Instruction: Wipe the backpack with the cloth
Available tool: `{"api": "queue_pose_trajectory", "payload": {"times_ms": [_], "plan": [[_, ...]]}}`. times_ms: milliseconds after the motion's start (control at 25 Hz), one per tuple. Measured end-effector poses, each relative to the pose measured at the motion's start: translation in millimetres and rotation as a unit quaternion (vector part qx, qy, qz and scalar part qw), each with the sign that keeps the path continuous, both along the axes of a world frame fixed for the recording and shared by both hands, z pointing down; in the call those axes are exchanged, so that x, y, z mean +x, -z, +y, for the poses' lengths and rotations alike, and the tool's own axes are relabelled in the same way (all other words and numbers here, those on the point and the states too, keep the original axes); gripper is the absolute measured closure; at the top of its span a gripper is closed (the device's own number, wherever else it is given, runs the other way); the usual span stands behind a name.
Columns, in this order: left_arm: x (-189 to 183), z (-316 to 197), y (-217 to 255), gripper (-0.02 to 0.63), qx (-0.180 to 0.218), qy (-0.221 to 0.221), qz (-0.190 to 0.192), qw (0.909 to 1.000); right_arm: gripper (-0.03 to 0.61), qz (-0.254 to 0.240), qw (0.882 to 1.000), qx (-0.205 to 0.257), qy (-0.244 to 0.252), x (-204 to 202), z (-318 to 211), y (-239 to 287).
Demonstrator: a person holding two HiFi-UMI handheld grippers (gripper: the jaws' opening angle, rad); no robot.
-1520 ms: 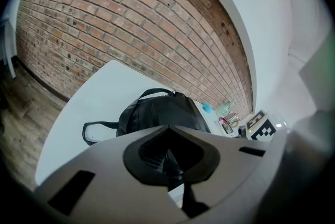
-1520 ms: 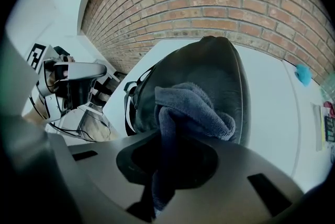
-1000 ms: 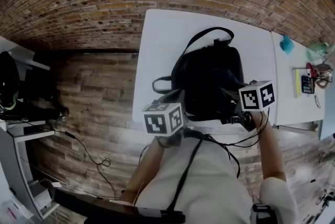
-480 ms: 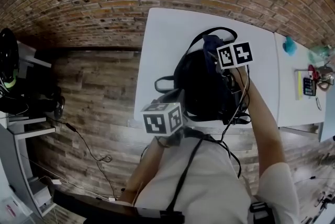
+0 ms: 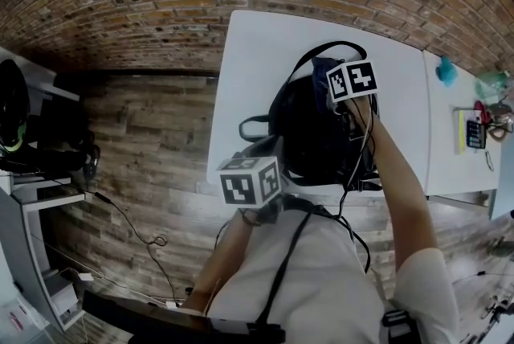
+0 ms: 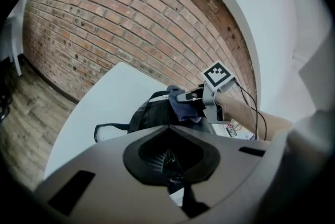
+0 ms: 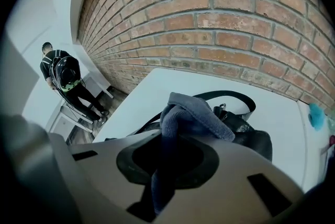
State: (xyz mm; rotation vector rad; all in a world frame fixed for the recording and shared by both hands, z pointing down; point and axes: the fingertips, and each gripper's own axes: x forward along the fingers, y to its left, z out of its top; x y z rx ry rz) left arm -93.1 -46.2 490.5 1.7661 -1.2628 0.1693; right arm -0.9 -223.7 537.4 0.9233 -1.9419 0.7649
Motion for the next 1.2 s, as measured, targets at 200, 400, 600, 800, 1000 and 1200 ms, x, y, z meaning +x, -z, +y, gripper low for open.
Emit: {"api": "queue_pose_trajectory", "payload": {"times_ms": [200, 400, 600, 800, 1000, 1200], "plan": [[1, 2, 0, 0.609, 0.001, 0.0, 0.001, 1.0, 0.54, 0.018, 1.0, -0.002, 0.011, 2, 9, -2], [1, 3, 0, 0.609, 0.001, 0.0, 0.003, 1.0, 0.54, 0.032, 0.999, -0.006, 0.026, 5, 24, -4], [3, 4, 1, 0.609, 0.002, -0.002, 0.004, 1.0, 0.54, 0.035, 0.999, -0.005, 0.025, 10, 38, -4], [3, 5, 0, 0.609, 0.001, -0.005, 0.004, 1.0, 0.54, 0.033, 0.999, -0.015, 0.023, 12, 53, -6], [4, 6, 0, 0.609, 0.001, -0.005, 0.005, 1.0, 0.54, 0.033, 0.999, -0.027, 0.027, 15, 67, -9], [4, 6, 1, 0.609, 0.001, -0.005, 0.006, 1.0, 0.54, 0.04, 0.998, -0.034, 0.031, 18, 82, -12]]}}
